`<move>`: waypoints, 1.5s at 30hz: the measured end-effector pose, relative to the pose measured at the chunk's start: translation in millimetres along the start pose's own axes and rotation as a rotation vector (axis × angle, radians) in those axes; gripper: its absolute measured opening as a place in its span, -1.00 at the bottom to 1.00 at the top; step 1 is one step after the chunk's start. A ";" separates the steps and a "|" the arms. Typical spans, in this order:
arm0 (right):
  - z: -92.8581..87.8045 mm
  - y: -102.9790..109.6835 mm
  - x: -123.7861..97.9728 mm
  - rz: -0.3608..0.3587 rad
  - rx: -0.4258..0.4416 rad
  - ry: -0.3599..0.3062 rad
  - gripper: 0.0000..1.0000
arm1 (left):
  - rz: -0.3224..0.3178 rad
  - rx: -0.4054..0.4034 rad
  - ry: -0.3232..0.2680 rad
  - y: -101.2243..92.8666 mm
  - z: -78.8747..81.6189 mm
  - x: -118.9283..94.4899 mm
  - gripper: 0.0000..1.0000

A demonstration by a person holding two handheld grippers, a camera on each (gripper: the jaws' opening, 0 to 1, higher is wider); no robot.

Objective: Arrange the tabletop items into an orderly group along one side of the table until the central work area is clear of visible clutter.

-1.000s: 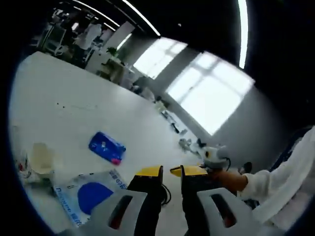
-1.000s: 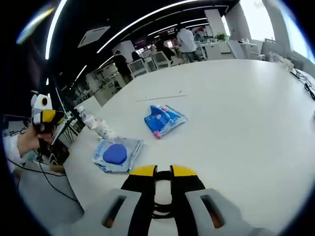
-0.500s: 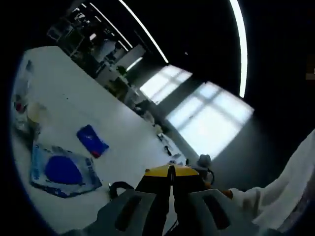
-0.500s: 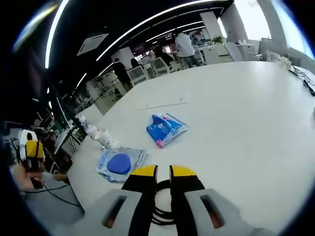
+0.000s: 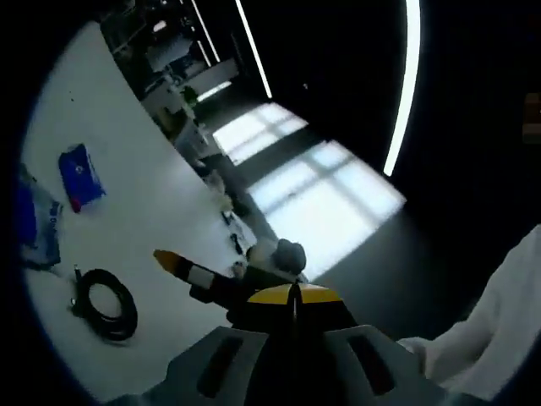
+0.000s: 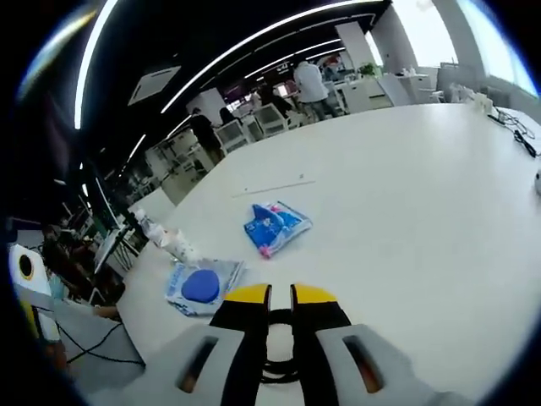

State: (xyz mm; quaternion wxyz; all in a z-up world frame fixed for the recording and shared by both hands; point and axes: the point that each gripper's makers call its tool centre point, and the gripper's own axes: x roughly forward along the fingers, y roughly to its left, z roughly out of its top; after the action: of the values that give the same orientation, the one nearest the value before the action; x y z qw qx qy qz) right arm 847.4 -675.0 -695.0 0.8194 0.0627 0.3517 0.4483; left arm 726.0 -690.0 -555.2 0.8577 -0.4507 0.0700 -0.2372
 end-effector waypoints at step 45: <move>28.4 -4.7 73.3 0.025 0.012 -0.006 -0.14 | 0.574 0.578 0.259 270.8 168.6 1.0 0.23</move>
State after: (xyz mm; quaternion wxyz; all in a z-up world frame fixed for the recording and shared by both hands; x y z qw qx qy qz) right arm 894.3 -614.7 -714.0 0.8145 0.0735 0.3512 0.4559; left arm 876.3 -435.4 -674.9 0.9641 -0.1203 0.2304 -0.0536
